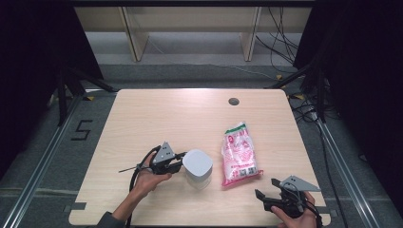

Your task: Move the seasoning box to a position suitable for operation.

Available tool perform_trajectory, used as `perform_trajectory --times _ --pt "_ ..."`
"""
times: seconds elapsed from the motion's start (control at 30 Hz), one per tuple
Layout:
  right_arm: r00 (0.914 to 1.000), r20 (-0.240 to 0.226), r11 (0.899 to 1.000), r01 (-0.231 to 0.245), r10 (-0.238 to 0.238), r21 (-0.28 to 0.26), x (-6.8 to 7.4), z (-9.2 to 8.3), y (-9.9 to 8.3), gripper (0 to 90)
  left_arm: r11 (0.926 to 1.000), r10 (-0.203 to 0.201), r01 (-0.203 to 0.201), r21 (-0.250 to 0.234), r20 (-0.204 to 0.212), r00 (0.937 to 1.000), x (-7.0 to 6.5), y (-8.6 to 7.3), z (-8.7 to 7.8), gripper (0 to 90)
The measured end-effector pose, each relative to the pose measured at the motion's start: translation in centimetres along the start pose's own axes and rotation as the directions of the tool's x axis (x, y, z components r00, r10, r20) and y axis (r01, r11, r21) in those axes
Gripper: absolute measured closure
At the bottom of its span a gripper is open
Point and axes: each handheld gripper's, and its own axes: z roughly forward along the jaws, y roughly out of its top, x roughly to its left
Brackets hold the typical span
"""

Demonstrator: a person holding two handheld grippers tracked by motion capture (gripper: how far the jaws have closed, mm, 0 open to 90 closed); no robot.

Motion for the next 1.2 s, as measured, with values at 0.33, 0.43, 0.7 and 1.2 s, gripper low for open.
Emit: perform_trajectory --times 0.33,0.43,0.7,1.2 --pt "0.9992 -0.002 0.999 0.04 -0.04 -0.005 -0.2 -0.2 0.1 24.1 1.0 -0.002 0.002 -0.004 -0.018 0.9998 -0.9 -1.5 -2.9 73.1" --pt "0.9998 -0.001 1.0 0.022 -0.022 0.0 -0.1 -0.2 0.1 24.0 1.0 -0.005 0.004 -0.003 -0.011 0.9999 -1.4 -2.0 -3.9 72.1" --pt "0.999 -0.001 0.999 0.045 -0.045 -0.002 -0.2 -0.1 0.1 24.0 0.9999 0.016 -0.016 -0.007 0.025 0.9996 -1.8 -1.8 -4.4 67.5" --pt "0.999 -0.012 0.999 0.043 -0.044 -0.004 -0.2 -0.1 0.1 24.0 0.9983 0.056 -0.054 -0.021 0.1 0.9934 -2.1 -2.1 -5.3 66.2"
